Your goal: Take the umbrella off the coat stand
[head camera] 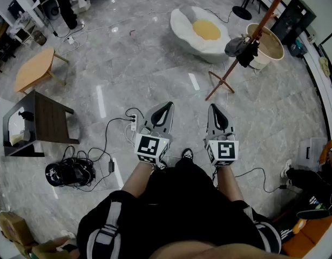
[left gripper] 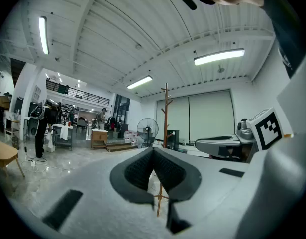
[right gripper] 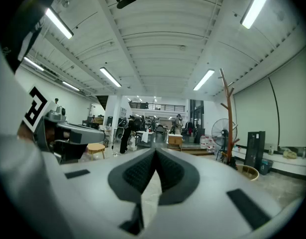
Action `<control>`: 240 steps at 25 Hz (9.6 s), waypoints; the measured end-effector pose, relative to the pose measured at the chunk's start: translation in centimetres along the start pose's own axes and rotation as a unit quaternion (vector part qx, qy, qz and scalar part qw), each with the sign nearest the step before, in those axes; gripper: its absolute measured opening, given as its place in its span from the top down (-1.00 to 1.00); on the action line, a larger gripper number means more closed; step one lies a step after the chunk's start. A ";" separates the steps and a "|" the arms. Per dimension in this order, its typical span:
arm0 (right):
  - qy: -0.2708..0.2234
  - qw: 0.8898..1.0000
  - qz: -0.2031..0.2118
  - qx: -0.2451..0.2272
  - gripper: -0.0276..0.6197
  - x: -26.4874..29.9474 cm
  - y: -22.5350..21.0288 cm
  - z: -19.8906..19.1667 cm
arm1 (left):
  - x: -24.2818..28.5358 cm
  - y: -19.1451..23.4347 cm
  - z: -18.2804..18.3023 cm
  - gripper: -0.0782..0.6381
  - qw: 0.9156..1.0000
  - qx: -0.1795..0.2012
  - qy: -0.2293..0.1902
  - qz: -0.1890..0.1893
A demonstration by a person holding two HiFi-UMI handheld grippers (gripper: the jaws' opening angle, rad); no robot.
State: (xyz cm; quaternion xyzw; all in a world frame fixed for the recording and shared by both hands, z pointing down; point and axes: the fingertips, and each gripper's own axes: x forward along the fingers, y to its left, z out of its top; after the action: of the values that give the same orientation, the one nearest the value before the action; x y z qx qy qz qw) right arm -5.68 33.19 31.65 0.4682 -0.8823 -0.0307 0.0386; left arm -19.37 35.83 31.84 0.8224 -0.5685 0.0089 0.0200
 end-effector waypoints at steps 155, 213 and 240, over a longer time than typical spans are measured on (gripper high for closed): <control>0.231 0.967 -0.096 0.049 0.08 38.6 -57.4 -35.9 | 64.9 0.7 -24.5 0.78 0.973 -0.065 0.205 -0.088; 0.245 0.964 -0.098 0.040 0.15 34.4 -55.9 -28.8 | 65.4 -2.3 -22.7 0.78 0.970 -0.055 0.192 -0.138; 0.216 0.969 -0.103 0.061 0.15 31.7 -55.5 -25.8 | 63.6 -5.0 -22.1 0.78 0.969 -0.046 0.191 -0.150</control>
State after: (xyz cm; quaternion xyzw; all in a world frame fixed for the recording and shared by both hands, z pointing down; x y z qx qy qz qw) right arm 24.87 -24.62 53.60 0.5539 -0.8001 0.1212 0.1957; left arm 7.97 -20.91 56.23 0.8795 -0.4244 0.1360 0.1671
